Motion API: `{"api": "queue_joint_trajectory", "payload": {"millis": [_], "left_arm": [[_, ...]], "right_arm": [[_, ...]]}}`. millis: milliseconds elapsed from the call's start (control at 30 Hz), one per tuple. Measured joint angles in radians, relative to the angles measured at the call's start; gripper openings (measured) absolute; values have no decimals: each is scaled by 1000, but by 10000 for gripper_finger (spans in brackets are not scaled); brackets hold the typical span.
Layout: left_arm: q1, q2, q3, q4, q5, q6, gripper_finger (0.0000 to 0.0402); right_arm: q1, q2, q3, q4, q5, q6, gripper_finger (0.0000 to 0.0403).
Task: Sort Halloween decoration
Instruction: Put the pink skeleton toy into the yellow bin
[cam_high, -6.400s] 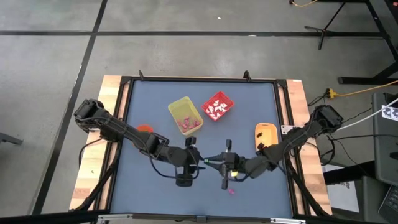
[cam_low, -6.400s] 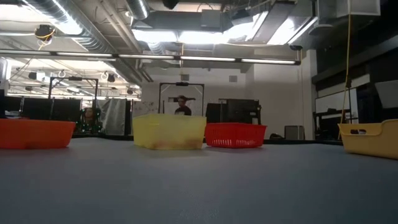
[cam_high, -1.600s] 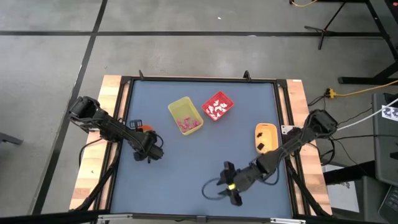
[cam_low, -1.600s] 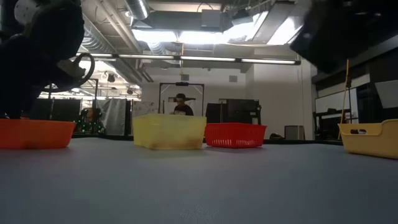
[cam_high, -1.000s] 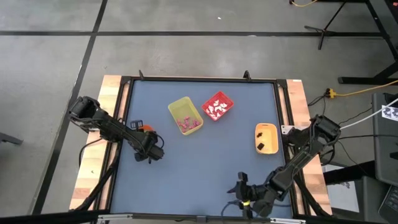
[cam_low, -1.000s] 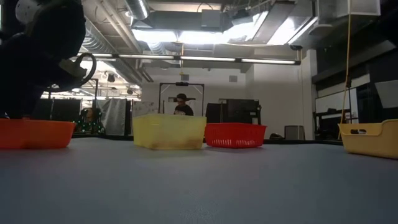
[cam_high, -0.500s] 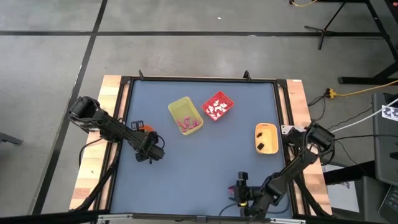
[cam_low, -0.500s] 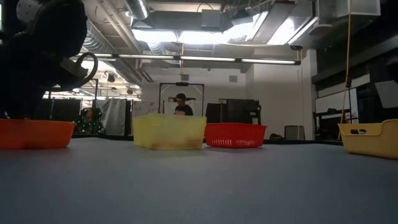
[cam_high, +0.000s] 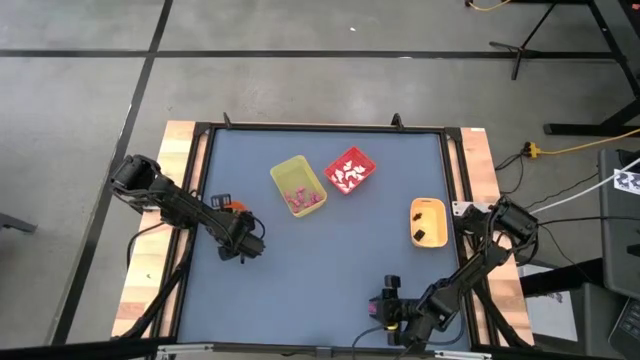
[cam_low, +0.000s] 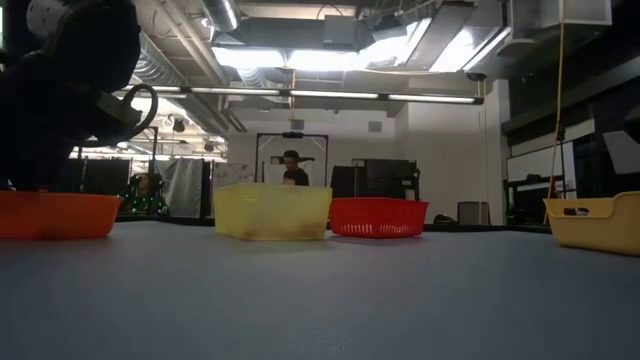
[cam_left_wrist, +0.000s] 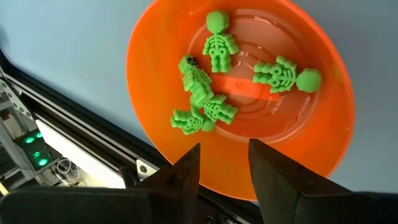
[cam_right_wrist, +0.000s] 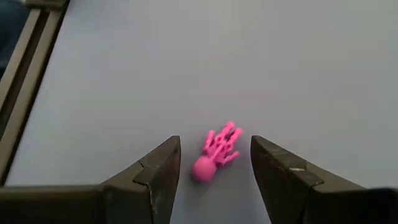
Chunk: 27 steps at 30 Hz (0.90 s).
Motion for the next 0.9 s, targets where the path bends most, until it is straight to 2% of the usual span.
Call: {"api": "queue_joint_trajectory", "payload": {"millis": [267, 700, 900], "left_arm": [[0, 0, 0, 1, 0, 0, 119], [0, 0, 0, 6, 0, 0, 119], [0, 0, 0, 6, 0, 0, 119]], "right_arm": [[0, 0, 0, -33, -22, 25, 187], [0, 0, 1, -27, -41, 25, 76], [0, 0, 1, -28, -43, 24, 42]]}}
